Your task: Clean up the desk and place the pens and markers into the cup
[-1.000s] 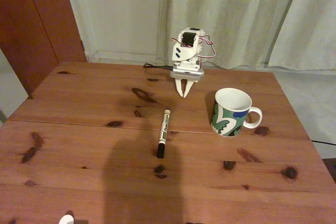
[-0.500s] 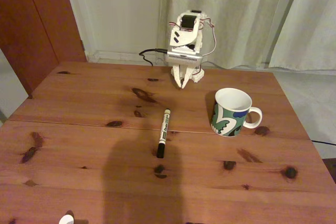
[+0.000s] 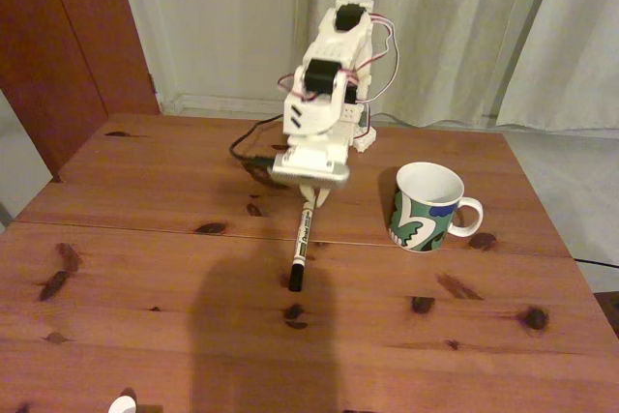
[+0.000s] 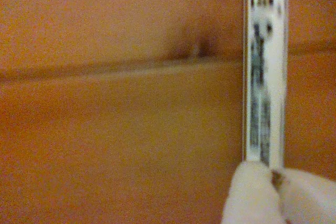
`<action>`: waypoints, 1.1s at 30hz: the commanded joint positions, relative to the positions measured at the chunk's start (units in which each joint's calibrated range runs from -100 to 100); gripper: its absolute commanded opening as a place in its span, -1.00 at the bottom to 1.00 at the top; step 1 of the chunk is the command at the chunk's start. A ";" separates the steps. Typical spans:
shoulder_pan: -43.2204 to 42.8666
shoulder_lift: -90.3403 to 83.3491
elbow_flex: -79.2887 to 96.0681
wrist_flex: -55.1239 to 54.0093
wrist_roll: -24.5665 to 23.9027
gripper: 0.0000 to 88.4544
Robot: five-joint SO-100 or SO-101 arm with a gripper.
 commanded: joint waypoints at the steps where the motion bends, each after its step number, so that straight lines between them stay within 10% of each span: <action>1: 0.84 10.36 -13.14 -0.95 -0.62 -0.98; 8: 1.09 16.57 -19.99 -1.73 -5.44 -0.97; 20: 1.25 16.73 -19.63 -1.64 -1.45 -0.53; 33: 0.60 15.90 -10.97 -1.64 0.48 -0.49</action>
